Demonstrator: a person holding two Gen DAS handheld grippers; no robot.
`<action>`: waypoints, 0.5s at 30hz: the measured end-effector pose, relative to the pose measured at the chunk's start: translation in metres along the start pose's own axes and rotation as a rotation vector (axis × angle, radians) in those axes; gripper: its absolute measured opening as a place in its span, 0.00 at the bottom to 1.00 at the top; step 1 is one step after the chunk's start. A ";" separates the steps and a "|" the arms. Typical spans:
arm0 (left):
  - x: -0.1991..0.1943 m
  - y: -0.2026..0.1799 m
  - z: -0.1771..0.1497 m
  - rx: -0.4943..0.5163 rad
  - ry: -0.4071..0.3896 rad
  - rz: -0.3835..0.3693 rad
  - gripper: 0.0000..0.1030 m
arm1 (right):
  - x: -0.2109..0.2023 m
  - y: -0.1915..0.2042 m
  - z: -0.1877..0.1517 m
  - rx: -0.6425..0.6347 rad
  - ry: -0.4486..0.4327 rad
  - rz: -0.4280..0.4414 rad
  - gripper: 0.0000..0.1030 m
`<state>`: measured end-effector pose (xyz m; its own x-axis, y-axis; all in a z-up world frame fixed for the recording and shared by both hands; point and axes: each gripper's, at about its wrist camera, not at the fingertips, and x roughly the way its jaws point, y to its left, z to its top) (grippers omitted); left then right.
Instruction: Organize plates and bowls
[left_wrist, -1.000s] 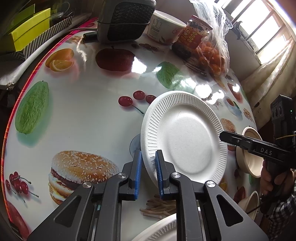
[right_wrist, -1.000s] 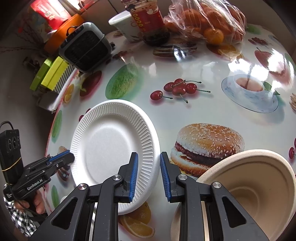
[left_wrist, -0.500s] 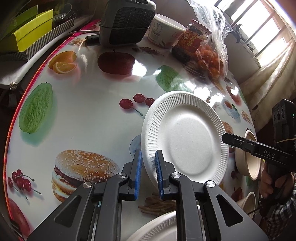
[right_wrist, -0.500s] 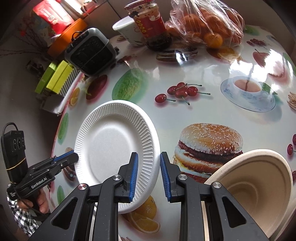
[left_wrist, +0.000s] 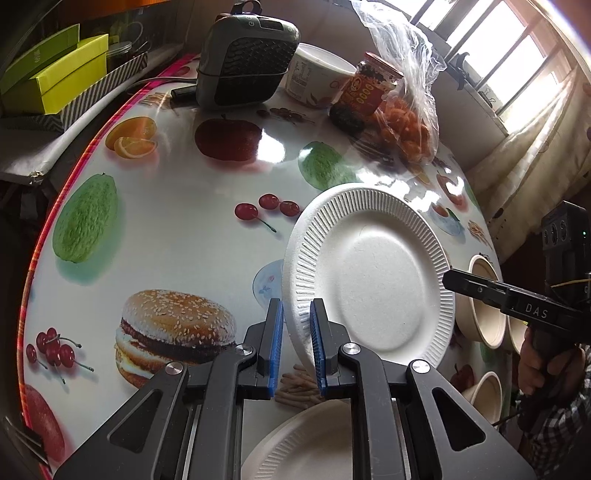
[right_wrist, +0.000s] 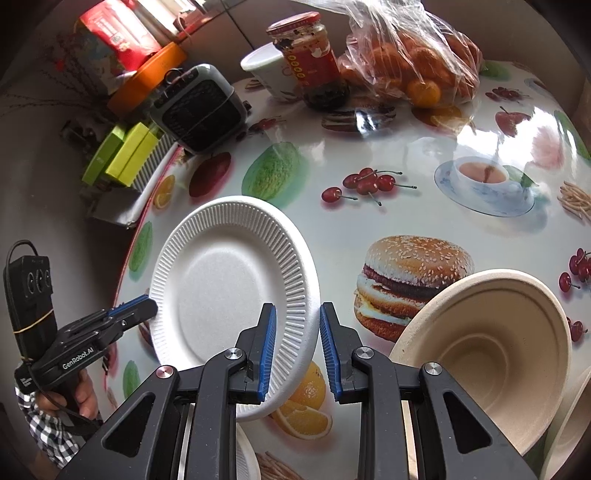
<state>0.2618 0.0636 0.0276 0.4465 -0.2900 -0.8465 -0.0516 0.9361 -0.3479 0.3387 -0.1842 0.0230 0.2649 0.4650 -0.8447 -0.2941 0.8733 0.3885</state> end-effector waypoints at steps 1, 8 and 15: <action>-0.001 0.000 0.000 0.000 -0.002 -0.002 0.15 | -0.002 0.001 -0.002 -0.001 -0.001 0.000 0.23; -0.015 0.002 -0.012 0.004 -0.015 -0.011 0.15 | -0.013 0.011 -0.017 -0.015 -0.009 0.007 0.23; -0.025 0.005 -0.026 0.003 -0.022 -0.016 0.15 | -0.018 0.021 -0.036 -0.029 -0.003 0.006 0.23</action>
<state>0.2268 0.0707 0.0366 0.4664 -0.3009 -0.8318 -0.0416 0.9319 -0.3604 0.2946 -0.1796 0.0334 0.2659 0.4711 -0.8410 -0.3223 0.8657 0.3830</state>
